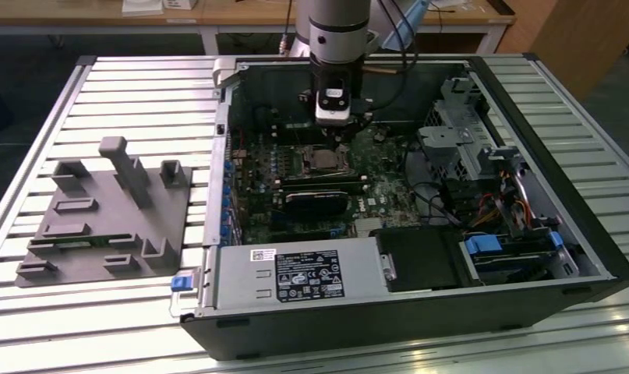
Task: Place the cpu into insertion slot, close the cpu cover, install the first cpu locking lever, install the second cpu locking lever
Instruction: 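Close the cpu cover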
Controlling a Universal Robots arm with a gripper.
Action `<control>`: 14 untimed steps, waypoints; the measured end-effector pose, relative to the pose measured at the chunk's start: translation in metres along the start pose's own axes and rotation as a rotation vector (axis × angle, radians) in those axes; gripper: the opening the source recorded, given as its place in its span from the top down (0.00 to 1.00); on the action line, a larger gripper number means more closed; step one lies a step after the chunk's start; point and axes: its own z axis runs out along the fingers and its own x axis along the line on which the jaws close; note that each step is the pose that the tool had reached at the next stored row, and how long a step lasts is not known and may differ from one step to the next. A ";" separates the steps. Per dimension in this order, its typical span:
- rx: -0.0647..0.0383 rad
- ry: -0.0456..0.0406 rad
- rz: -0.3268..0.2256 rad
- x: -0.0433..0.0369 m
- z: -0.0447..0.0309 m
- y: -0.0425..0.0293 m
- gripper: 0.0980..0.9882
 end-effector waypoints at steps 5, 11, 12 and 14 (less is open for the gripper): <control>0.006 -0.0065 -0.064 0.0000 0.0004 0.0000 0.99; 0.012 -0.0129 -0.133 0.0000 0.0008 0.0000 0.99; 0.013 -0.0139 -0.143 0.0000 0.0008 0.0000 0.99; 0.014 -0.0155 -0.161 0.0000 0.0009 0.0000 0.99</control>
